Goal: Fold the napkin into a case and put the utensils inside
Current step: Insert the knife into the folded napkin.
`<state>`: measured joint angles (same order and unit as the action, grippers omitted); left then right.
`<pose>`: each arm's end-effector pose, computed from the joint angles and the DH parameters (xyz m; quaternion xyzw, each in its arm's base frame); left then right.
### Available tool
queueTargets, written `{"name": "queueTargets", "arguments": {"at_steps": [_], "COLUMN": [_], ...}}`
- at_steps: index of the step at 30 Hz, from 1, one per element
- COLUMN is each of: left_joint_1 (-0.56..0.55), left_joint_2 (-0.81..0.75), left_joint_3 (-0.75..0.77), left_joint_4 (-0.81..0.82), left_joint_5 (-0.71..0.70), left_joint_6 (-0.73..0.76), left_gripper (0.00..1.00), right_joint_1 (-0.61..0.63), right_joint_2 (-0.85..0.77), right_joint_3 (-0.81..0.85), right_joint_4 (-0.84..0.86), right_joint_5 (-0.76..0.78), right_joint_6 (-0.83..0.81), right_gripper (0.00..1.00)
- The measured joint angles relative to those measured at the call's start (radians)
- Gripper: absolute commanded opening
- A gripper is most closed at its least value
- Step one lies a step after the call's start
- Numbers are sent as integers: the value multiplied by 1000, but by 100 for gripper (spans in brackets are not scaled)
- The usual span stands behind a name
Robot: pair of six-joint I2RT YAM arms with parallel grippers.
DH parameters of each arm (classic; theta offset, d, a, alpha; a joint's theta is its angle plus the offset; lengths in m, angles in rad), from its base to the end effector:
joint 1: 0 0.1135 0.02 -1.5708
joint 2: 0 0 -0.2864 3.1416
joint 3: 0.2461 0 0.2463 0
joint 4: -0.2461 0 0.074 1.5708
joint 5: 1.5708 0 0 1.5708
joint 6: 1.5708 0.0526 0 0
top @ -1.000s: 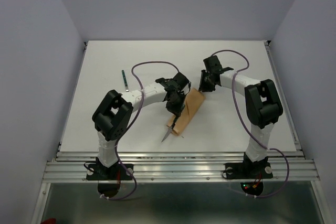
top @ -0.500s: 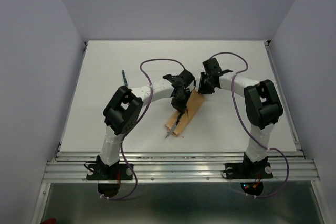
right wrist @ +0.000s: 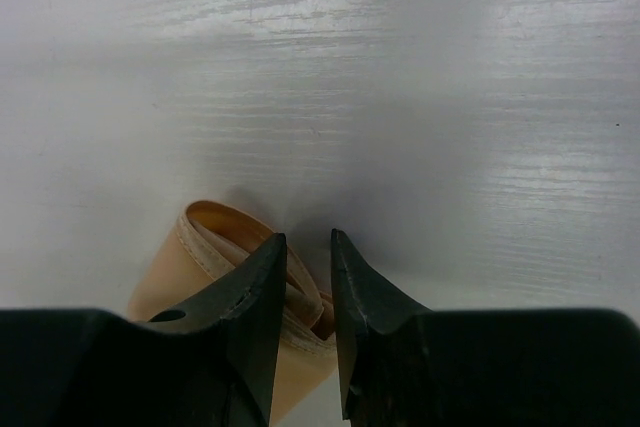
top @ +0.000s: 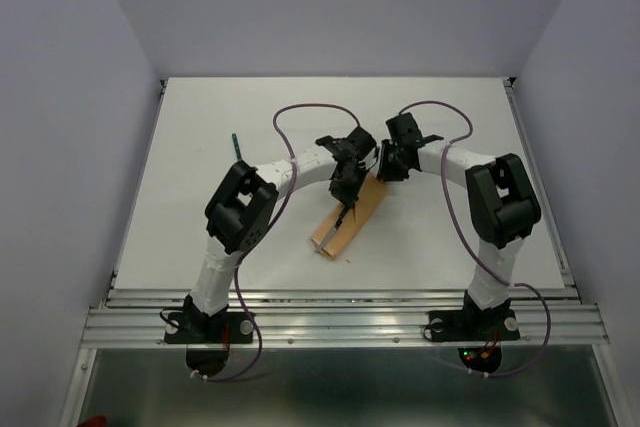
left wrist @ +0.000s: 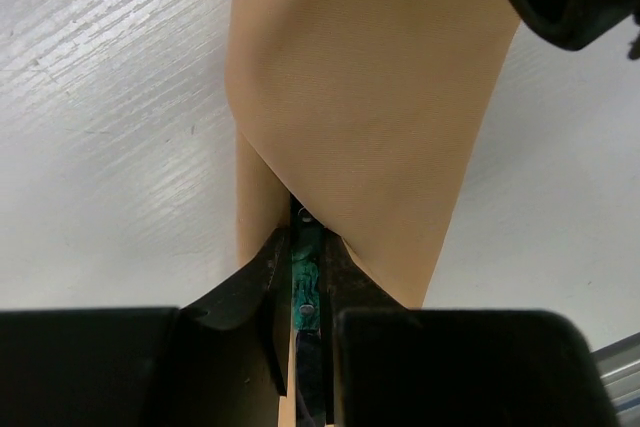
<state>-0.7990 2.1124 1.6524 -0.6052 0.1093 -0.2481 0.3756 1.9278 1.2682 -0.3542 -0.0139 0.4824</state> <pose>0.3233 -0.3405 0.1961 0.2761 0.9266 -0.1707 0.1898 0.3835 0.1520 0.1754 0.0494 0.9602 0.1204 0.2472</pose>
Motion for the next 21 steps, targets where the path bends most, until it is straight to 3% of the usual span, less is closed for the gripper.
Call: {"name": "queueTargets", "arguments": {"at_steps": [4, 11, 21], "left_joint_1": [0, 0, -6], "left_joint_2": [0, -18, -202], "left_joint_3": [1, -14, -120], "left_joint_4": [-10, -13, -18], "left_joint_5": [-18, -19, -55], "left_joint_6": [5, 4, -23], "left_gripper": [44, 46, 44], "right_joint_1": [0, 0, 0], "right_joint_2": [-6, -7, -10], "right_joint_3": [-7, -9, -15], "right_joint_4": [0, 1, 3], "right_joint_5": [0, -1, -1], "right_joint_6": [-3, -8, -13], "right_gripper": [31, 31, 31]}}
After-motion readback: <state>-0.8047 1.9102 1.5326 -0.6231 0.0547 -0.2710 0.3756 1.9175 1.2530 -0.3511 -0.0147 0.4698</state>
